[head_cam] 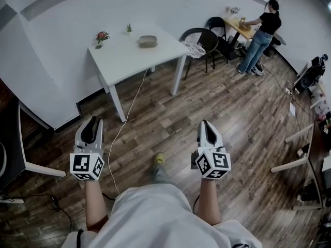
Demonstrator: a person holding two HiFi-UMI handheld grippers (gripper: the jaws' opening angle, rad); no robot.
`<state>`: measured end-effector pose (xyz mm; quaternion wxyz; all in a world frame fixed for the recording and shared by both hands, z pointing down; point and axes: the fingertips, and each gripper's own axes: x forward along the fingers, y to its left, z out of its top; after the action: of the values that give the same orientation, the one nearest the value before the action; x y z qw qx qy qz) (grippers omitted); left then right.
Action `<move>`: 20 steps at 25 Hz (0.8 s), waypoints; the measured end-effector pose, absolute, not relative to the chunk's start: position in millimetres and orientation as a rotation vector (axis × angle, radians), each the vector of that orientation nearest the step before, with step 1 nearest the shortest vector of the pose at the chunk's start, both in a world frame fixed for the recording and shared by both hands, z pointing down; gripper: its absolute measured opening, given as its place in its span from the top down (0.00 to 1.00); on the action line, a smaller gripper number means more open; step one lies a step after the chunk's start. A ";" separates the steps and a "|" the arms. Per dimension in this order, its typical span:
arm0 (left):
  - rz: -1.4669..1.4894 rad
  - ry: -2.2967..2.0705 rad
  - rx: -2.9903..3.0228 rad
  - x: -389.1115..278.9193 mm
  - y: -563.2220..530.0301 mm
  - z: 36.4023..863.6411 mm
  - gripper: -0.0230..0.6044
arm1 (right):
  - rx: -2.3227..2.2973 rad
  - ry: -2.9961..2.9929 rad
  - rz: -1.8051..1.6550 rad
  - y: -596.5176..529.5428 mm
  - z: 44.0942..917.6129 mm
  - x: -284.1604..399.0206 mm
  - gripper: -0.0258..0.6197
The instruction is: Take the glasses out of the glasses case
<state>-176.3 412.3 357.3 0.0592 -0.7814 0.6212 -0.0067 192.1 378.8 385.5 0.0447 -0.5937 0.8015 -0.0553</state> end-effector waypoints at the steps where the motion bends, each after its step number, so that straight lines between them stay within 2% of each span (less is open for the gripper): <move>1: -0.026 1.882 -2.367 -176.2 405.3 358.2 0.82 | -1.812 2.449 -0.170 370.1 385.9 191.9 0.96; 20: -0.110 1.975 -2.369 -188.4 221.2 380.7 0.82 | -1.759 2.518 -0.296 167.5 412.5 176.1 0.96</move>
<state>-188.4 221.2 380.7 0.0277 -0.7673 0.6397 -0.0356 176.1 167.5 412.5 0.0280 -0.5697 0.8157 -0.0960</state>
